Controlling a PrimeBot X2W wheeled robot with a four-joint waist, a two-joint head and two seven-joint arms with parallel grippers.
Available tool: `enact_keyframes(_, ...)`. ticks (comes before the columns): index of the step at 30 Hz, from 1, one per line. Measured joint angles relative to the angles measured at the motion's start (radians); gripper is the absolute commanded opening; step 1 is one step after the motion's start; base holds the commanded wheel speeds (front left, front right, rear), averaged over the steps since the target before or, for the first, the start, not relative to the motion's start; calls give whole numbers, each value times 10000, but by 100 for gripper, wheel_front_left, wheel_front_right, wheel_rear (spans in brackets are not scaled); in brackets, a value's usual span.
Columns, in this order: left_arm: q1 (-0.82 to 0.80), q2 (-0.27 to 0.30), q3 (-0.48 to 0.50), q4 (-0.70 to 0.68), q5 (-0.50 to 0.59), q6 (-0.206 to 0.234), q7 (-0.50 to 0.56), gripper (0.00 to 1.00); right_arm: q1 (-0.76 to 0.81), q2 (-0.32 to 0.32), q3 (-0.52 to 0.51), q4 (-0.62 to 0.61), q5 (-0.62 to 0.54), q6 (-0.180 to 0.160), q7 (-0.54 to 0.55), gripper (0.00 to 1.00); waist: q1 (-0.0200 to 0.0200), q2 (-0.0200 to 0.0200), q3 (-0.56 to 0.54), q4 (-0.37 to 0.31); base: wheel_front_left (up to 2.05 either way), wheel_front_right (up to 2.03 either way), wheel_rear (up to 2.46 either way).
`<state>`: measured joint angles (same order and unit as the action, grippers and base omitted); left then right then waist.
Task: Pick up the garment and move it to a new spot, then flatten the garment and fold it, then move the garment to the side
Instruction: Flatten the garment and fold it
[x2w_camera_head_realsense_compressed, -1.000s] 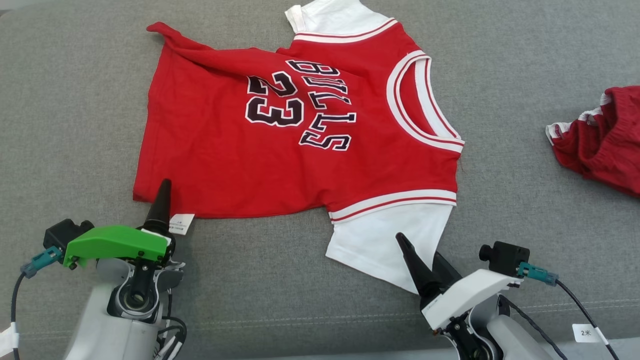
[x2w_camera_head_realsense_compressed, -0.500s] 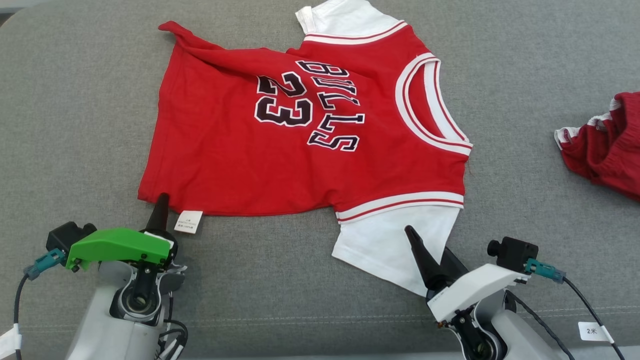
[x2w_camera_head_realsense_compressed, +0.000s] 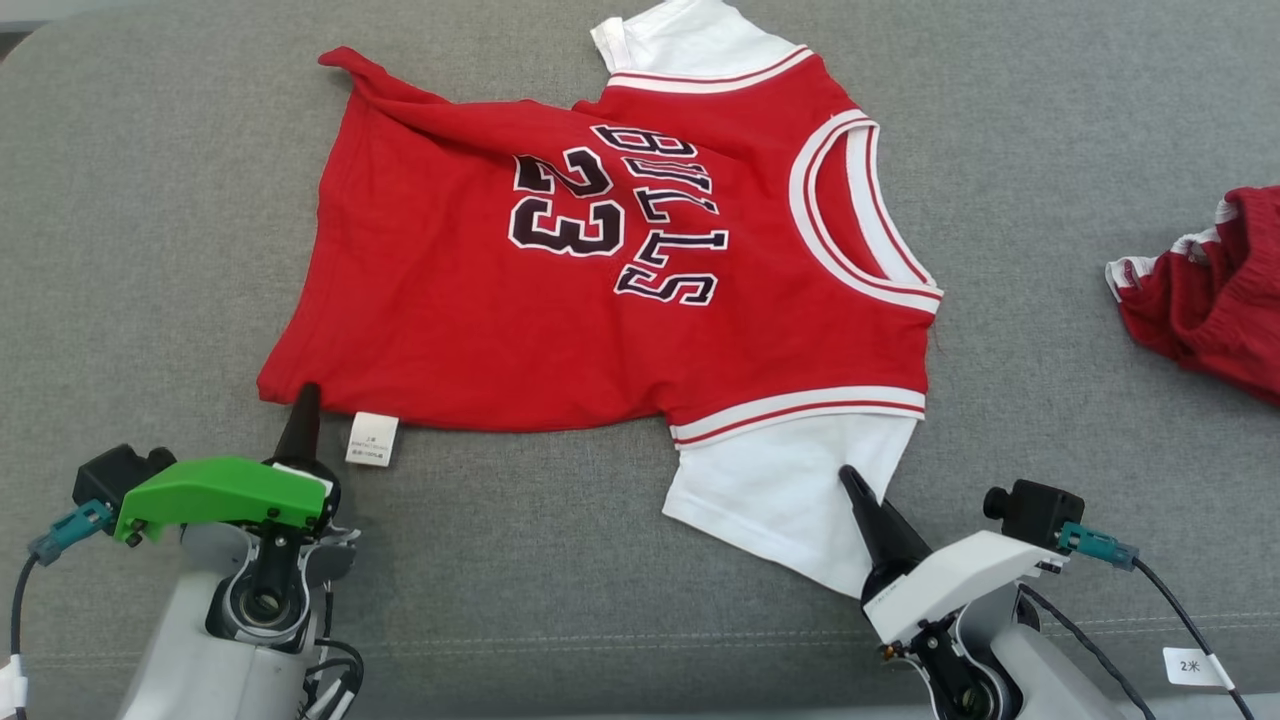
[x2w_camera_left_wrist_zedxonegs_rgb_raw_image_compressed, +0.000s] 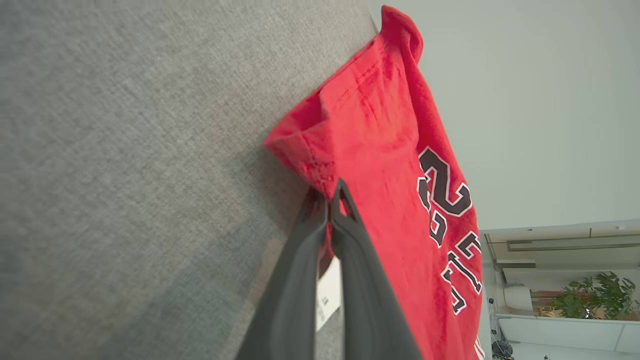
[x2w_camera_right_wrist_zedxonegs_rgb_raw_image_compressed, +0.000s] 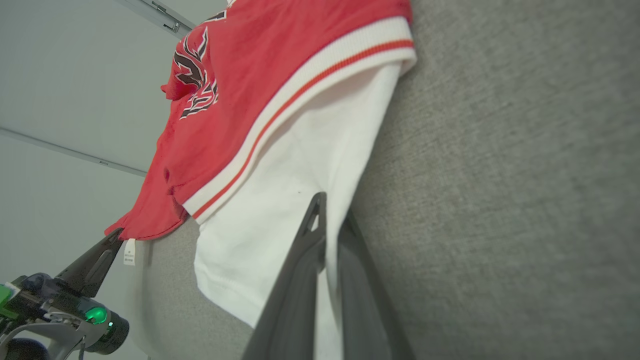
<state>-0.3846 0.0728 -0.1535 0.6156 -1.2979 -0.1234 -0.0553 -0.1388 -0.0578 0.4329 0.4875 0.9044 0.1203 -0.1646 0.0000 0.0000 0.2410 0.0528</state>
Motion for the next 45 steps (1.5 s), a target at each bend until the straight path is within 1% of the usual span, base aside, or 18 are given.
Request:
enact_keyframes(4, 175, 71, 40, -77, -2, 0, -127, 0, 7, -56, -94, -136, 203, 6, 92, 0, 0, 0, -76, -12, 0, 0, 0)
enact_keyframes(7, 402, 128, 92, -86, -4, 0, -257, 0, 45, -224, -144, -332, 357, 12, 265, 0, 0, 0, -191, -28, 0, 0, 0)
enact_keyframes(11, 664, 219, 67, -121, -4, 0, -299, 0, 184, -497, -167, -784, 769, 13, 602, 0, 0, 0, -378, -46, 0, 0, 0)
enact_keyframes(15, 845, 295, 42, -176, -4, -4, -341, 0, 453, -610, -69, -1210, 1039, 23, 970, 0, 0, 0, -528, -56, 0, 0, 0)
enact_keyframes(17, 970, 337, 42, -236, -4, -6, -430, 0, 667, -646, -50, -1563, 1436, 25, 1197, 0, 0, 0, -635, -64, 0, 0, 0)
enact_keyframes(18, 1105, 374, 75, -351, -2, -6, -545, 0, 851, -669, -17, -1950, 1708, 25, 1383, 0, 0, 0, -744, -79, 0, 0, 0)
enact_keyframes(19, 1105, 374, 75, -351, -2, -6, -545, 0, 851, -669, -17, -1950, 1708, 25, 1383, 0, 0, 0, -744, -79, 0, 0, 0)
enact_keyframes(23, 1385, 391, 196, -568, -4, -6, -755, 0, 1132, -744, -102, -2851, 2328, 25, 1519, 0, 0, 0, -964, -154, 0, 0, 0)
enact_keyframes(28, 1869, 389, 188, -869, 4, -6, -968, 0, 1623, -1124, -360, -3754, 2867, 25, 1685, 0, 0, 0, -1212, -292, 0, 0, 0)
enact_keyframes(31, 2106, 385, 176, -1158, 46, -6, -1058, 0, 2127, -1407, -579, -4115, 3166, 25, 1802, 0, -1, 0, -1329, -343, 0, 0, 0)
enact_keyframes(38, 2652, 483, 234, -1802, 267, 19, -1423, 0, 3121, -1666, -729, -4752, 3639, 25, 2010, 0, 0, 0, -1429, -368, 0, 0, 0)
enact_keyframes(42, 3046, 458, 222, -2414, 280, 215, -1492, 0, 3655, -1833, -901, -5039, 3772, 25, 2008, 0, 0, 0, -1452, -340, 0, 0, 0)
enact_keyframes(45, 3380, 424, 169, -2863, 288, 326, -1496, 2, 3990, -1925, -982, -5315, 3822, 25, 2008, 0, 0, 0, -1414, -285, 0, 0, 0)
